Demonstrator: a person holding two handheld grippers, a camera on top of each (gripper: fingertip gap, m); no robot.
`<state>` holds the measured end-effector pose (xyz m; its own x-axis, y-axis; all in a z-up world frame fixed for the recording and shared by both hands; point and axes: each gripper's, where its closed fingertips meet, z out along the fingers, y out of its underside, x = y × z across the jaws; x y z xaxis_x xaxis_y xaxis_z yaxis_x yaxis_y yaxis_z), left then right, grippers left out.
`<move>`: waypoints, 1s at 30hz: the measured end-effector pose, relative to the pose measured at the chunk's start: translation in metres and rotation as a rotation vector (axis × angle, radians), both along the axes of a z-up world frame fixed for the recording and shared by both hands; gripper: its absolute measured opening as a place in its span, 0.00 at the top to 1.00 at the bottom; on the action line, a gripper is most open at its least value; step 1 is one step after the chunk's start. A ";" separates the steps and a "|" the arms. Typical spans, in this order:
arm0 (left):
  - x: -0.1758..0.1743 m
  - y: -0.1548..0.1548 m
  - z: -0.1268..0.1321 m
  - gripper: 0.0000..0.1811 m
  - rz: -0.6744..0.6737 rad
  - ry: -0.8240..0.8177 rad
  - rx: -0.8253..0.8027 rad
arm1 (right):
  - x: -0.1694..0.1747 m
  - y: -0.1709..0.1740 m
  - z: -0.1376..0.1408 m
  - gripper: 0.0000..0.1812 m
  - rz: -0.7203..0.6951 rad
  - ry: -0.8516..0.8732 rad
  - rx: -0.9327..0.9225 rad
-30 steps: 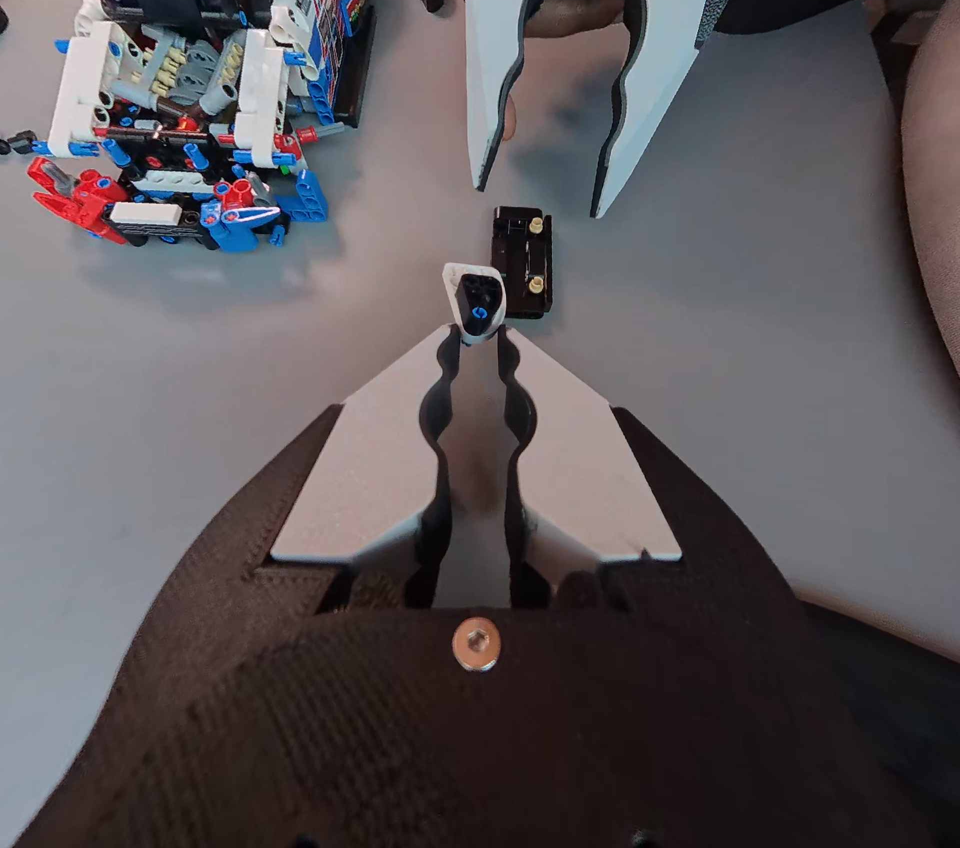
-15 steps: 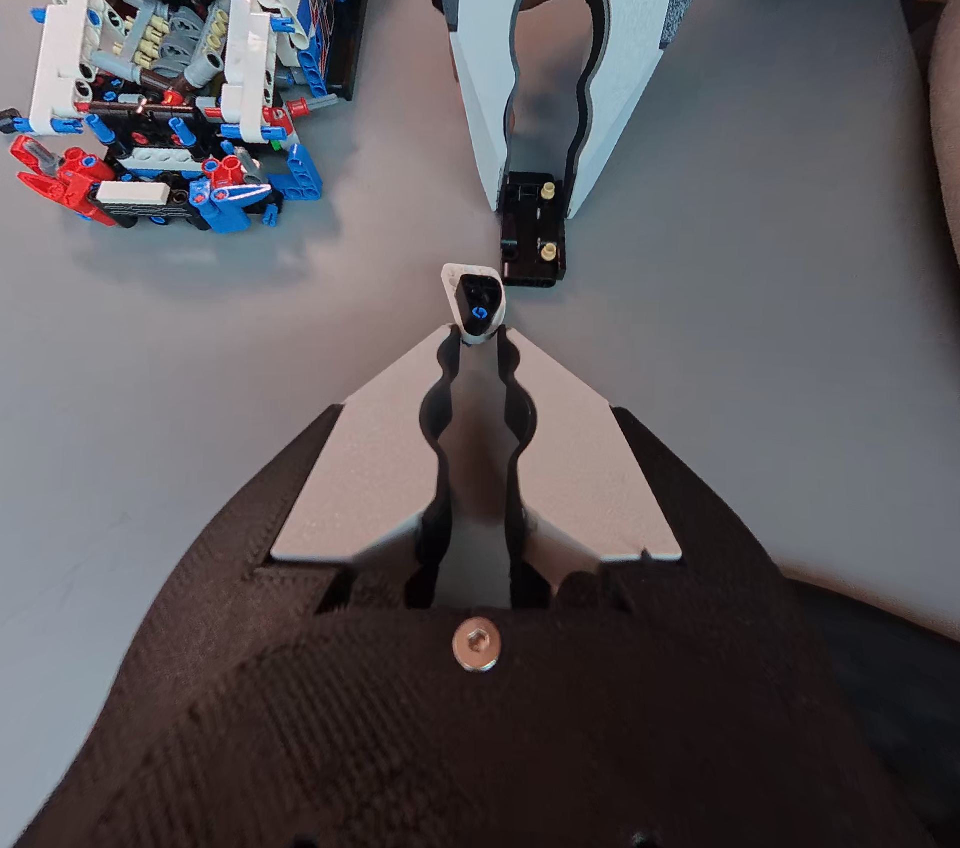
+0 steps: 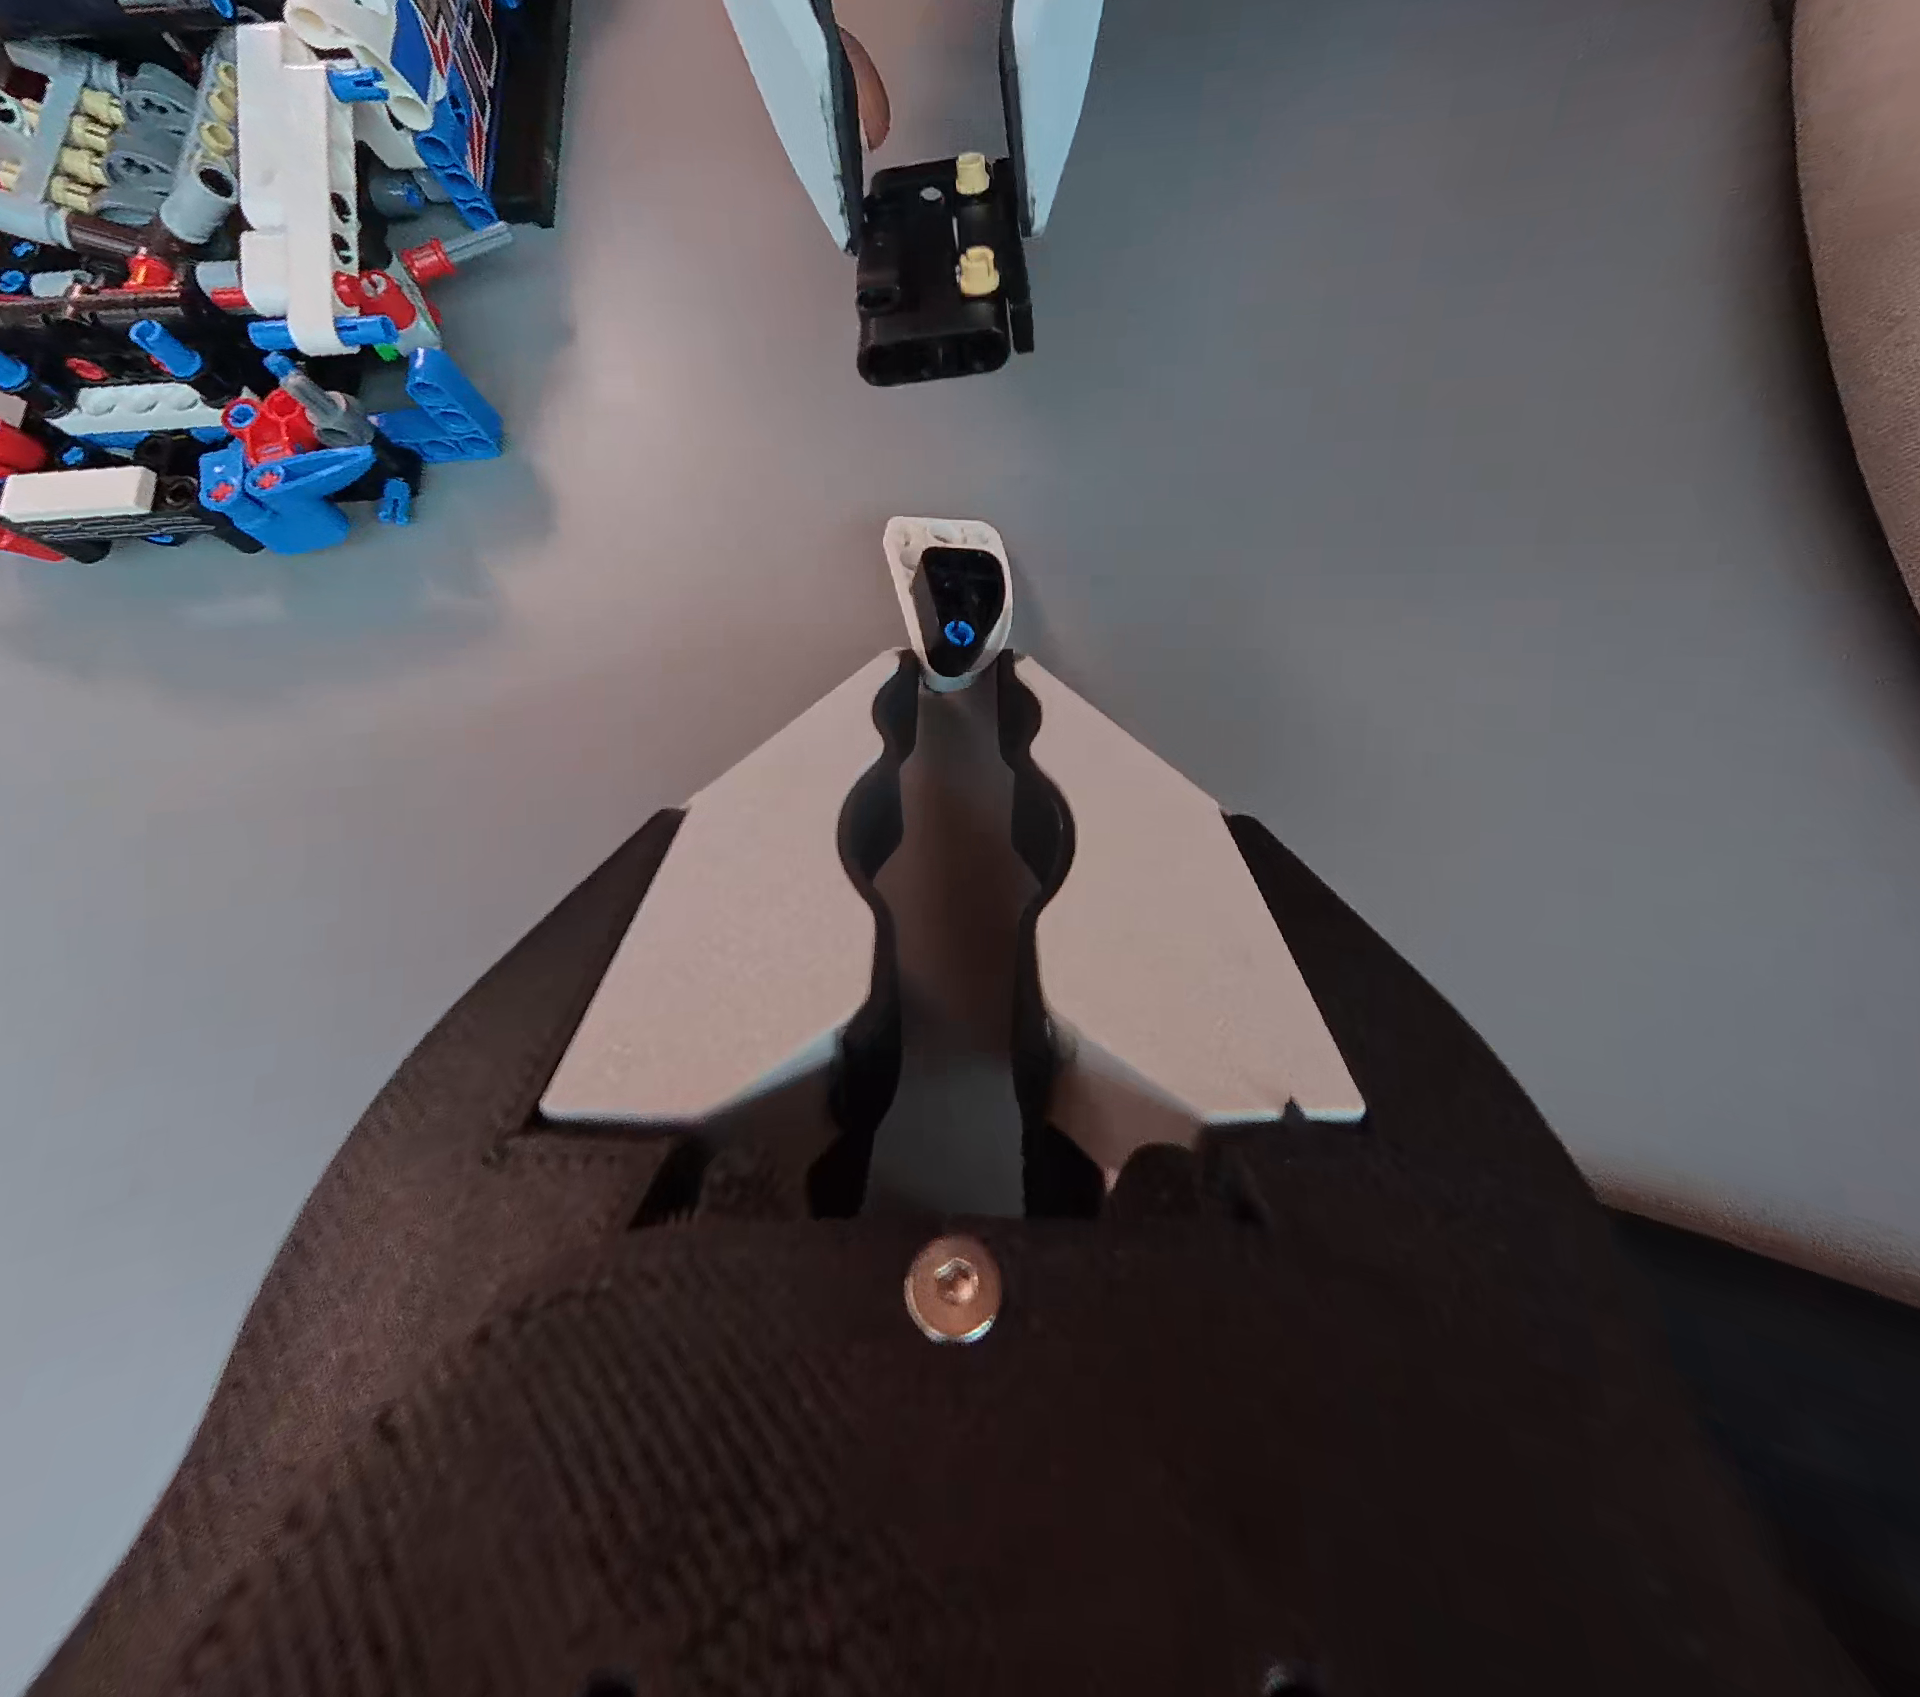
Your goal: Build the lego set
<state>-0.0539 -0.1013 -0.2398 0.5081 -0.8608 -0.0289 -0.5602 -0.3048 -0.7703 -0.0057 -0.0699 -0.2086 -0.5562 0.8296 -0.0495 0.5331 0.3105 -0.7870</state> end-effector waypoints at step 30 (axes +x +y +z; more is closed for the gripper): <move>0.019 0.004 0.000 0.90 -0.016 0.037 0.058 | 0.005 0.003 -0.020 0.87 -0.001 -0.070 0.127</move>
